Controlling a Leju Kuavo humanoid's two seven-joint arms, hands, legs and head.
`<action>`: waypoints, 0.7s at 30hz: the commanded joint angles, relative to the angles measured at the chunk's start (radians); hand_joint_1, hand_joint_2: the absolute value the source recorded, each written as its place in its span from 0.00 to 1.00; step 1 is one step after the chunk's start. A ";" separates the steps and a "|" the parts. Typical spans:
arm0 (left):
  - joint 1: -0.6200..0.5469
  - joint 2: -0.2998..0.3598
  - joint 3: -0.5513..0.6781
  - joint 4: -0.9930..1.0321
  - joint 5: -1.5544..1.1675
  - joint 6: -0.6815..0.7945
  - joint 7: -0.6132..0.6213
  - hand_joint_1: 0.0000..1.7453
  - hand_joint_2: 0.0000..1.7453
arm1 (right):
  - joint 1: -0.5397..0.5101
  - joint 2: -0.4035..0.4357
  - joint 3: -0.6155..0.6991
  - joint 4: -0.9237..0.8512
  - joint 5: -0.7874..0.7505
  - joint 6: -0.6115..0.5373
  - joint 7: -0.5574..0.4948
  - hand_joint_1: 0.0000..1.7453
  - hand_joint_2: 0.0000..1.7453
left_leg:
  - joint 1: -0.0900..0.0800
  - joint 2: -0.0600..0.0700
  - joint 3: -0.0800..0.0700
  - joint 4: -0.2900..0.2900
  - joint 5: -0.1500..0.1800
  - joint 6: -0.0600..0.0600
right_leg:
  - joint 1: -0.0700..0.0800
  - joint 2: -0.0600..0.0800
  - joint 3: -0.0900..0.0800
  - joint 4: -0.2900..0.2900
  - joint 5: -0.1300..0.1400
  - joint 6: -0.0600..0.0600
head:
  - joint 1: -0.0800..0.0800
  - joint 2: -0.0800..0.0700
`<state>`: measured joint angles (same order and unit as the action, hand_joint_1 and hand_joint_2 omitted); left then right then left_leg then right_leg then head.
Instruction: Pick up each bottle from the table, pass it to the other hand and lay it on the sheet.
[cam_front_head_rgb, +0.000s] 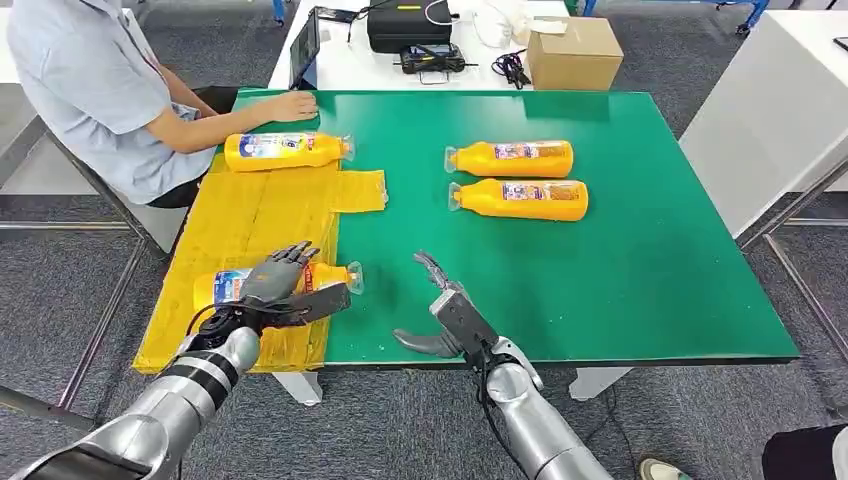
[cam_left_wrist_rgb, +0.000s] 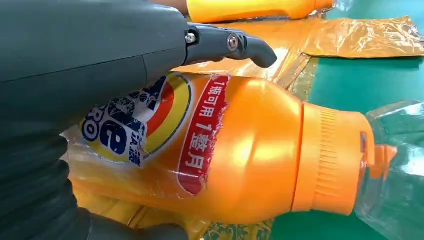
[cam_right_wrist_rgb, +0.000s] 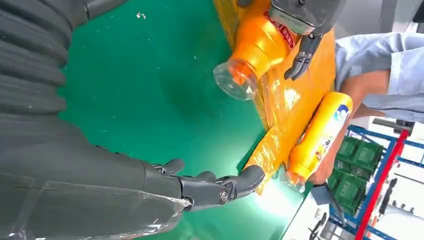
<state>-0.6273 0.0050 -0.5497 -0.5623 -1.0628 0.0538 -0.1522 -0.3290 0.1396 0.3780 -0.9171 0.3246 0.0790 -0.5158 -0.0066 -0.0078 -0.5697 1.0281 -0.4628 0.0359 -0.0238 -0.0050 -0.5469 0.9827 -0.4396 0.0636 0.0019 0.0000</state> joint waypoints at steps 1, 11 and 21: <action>0.025 0.012 -0.034 0.061 -0.007 0.028 0.011 0.00 1.00 | -0.038 -0.001 -0.013 0.061 0.002 -0.003 -0.002 0.00 1.00 | 0.000 0.003 0.001 -0.001 0.000 -0.001 | 0.000 0.003 0.000 0.000 0.001 -0.002 | 0.000 0.000; 0.102 -0.008 -0.036 -0.299 -0.129 0.344 0.023 0.00 1.00 | -0.031 0.000 -0.010 0.049 -0.001 -0.009 -0.007 0.00 1.00 | 0.001 0.000 -0.002 0.001 0.000 -0.001 | 0.001 0.000 -0.003 0.000 0.000 -0.002 | 0.000 0.000; 0.116 -0.003 -0.054 -0.314 -0.265 0.636 -0.016 0.00 1.00 | -0.063 0.015 0.020 0.099 -0.016 -0.008 -0.021 0.00 1.00 | 0.003 0.002 -0.005 0.000 0.001 -0.003 | 0.003 0.002 -0.004 -0.002 0.001 -0.005 | 0.000 0.000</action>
<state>-0.5029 -0.0122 -0.5638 -0.8545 -1.2997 0.6508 -0.1560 -0.3308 0.1541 0.3765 -0.9106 0.3201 0.0732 -0.5257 -0.0069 -0.0092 -0.5762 1.0285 -0.4619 0.0367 -0.0241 -0.0062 -0.5523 0.9823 -0.4395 0.0638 0.0015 0.0000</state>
